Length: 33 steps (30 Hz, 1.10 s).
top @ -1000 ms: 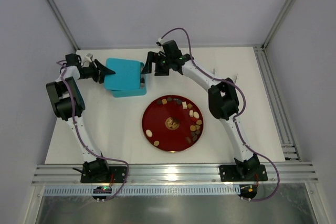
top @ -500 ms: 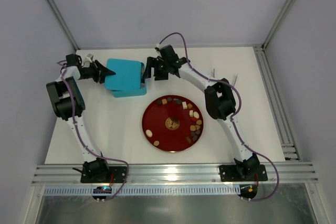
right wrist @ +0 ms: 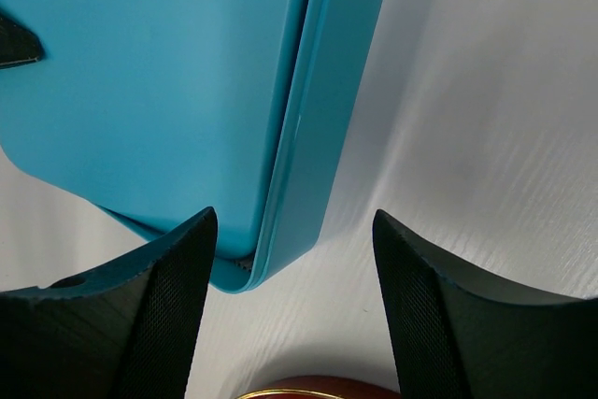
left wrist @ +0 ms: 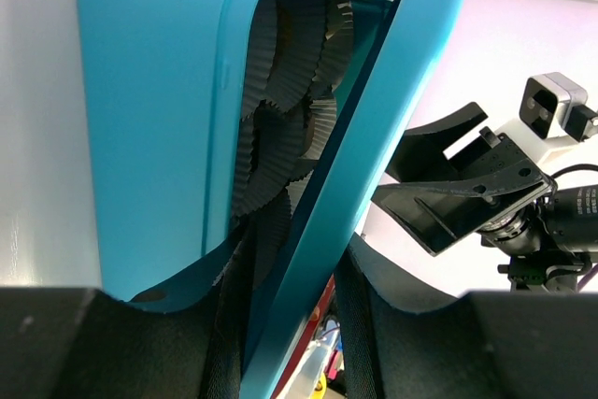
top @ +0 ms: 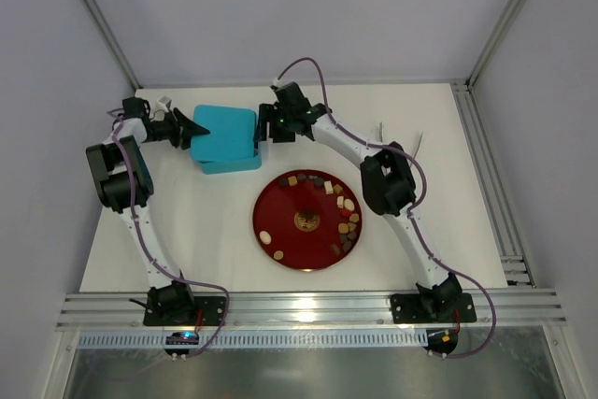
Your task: Pack the chocolate
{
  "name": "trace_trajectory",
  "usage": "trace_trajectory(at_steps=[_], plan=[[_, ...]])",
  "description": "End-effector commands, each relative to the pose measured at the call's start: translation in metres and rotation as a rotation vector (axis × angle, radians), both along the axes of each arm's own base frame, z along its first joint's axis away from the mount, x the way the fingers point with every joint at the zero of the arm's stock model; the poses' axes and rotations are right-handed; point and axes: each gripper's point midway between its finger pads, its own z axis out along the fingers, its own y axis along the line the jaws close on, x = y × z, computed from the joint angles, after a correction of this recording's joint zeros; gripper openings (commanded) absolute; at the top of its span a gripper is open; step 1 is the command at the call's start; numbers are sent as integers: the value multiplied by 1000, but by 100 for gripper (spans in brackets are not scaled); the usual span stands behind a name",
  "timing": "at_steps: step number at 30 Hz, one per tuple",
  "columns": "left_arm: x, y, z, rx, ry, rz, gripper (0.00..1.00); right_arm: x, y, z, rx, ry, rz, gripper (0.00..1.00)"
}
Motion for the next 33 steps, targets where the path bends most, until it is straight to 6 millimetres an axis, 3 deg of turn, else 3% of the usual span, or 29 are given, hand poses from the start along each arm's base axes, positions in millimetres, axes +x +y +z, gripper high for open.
trace_trajectory(at_steps=[1, 11, 22, 33], plan=[[-6, 0, -27, 21, 68, 11, 37, 10, 5, 12, -31, -74, -21, 68], [-9, 1, -34, 42, 97, 18, 36, 6, 4, -8, -102, -71, -25, 63], [-11, 1, -34, 51, 106, 22, 37, 9, -9, -6, -163, -112, -70, 47], [-11, 4, -14, 85, 56, 22, 46, 14, -29, -4, -182, -124, -117, 41]])
